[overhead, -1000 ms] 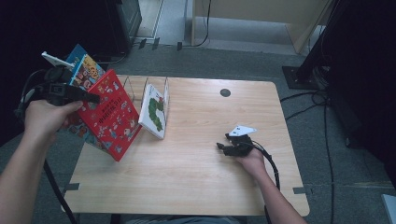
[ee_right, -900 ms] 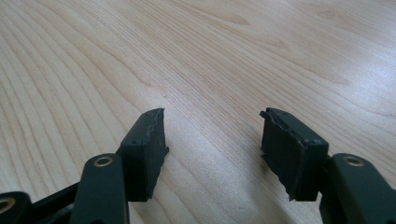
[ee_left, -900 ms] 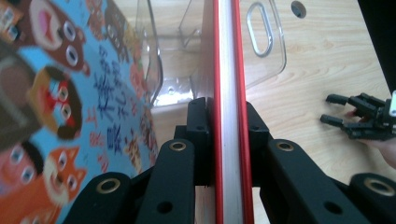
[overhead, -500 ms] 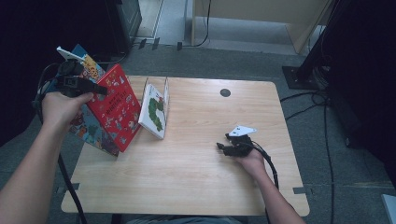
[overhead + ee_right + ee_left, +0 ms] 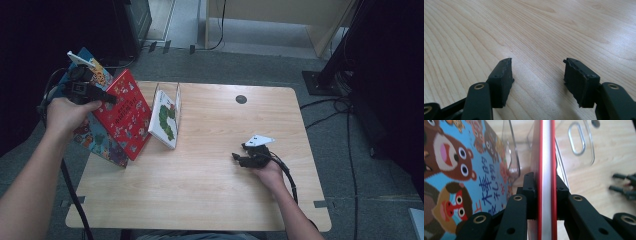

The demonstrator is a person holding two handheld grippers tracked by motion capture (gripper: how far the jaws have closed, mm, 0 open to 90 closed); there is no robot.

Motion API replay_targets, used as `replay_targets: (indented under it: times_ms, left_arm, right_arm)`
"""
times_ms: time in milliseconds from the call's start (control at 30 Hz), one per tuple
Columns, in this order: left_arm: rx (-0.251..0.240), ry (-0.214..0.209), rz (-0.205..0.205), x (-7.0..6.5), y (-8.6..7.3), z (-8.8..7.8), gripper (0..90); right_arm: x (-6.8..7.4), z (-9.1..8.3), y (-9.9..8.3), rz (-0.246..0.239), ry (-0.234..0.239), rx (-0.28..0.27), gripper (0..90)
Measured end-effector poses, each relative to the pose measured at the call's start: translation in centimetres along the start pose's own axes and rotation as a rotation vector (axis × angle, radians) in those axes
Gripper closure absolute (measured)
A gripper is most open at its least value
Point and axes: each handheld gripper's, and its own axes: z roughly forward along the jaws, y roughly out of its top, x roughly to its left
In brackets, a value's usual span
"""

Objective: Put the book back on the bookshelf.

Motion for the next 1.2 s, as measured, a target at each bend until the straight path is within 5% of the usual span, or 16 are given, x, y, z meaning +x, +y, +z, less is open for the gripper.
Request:
replay_targets:
  times_ms: [333,500,633,1200]
  left_arm:
    - [0.068,-0.010,0.029,-0.3,0.1,0.6,76.6]
    - [0.122,-0.032,0.014,-0.3,0.3,1.2,75.0]
    - [0.158,-0.002,-0.014,-0.2,0.5,1.4,78.9]
    - [0.049,0.011,-0.117,0.8,3.4,1.3,79.7]
  right_arm:
    - [0.0,0.0,0.0,-0.001,0.000,0.000,39.3]
    - [0.0,0.0,0.0,0.002,-0.001,0.000,39.4]
    - [0.0,0.0,0.0,0.001,-0.001,0.000,39.4]
    - [0.1,0.0,0.0,0.006,-0.002,0.001,39.5]
